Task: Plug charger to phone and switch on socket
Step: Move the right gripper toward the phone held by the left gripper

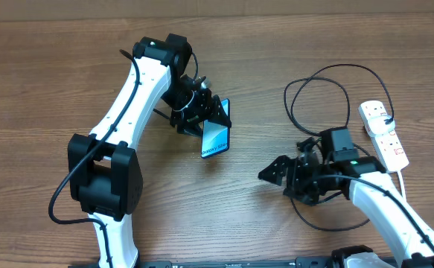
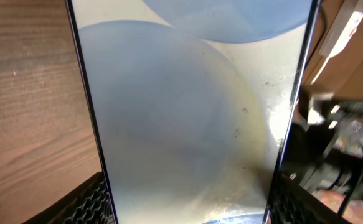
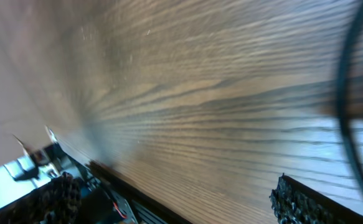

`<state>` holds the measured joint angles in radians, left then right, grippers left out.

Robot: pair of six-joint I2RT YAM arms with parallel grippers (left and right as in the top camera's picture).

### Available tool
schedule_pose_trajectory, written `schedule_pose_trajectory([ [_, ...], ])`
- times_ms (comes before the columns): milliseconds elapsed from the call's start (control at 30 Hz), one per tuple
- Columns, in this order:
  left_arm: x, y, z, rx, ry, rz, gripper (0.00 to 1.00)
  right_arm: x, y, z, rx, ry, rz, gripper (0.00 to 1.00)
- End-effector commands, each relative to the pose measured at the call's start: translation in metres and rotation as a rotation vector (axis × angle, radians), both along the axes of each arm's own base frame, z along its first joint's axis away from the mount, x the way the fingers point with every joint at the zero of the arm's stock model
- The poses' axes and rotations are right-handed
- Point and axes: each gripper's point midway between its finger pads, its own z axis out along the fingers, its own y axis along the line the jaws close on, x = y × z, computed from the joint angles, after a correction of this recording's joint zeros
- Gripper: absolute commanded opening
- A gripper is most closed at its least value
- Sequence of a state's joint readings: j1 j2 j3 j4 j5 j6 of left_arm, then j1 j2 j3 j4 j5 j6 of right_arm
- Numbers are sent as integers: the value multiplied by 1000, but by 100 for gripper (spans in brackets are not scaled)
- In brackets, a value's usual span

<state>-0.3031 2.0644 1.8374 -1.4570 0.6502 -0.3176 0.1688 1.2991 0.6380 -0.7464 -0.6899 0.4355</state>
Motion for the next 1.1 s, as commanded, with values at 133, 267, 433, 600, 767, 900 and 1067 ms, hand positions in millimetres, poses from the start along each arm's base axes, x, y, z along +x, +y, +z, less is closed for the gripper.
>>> schedule_pose_trajectory([
  [133,22,-8,9,-13,-4,141,58,10,-11,-4,-286,-66,-135,100],
  [267,33,-9,8,4,-4,220,58,26,-15,-1,-374,-115,-325,100],
  [433,45,3,-2,112,-10,324,58,57,2,18,-260,-193,-438,100],
  [600,52,11,-7,168,-23,380,58,70,12,30,-209,-273,-411,100],
  [767,60,23,-12,233,-29,465,58,86,57,69,-87,-570,-169,100],
  [900,69,24,-10,217,-19,532,58,96,72,89,-66,-680,-198,100],
  [1067,71,21,-7,182,-1,547,58,102,89,107,-9,-765,-201,100],
])
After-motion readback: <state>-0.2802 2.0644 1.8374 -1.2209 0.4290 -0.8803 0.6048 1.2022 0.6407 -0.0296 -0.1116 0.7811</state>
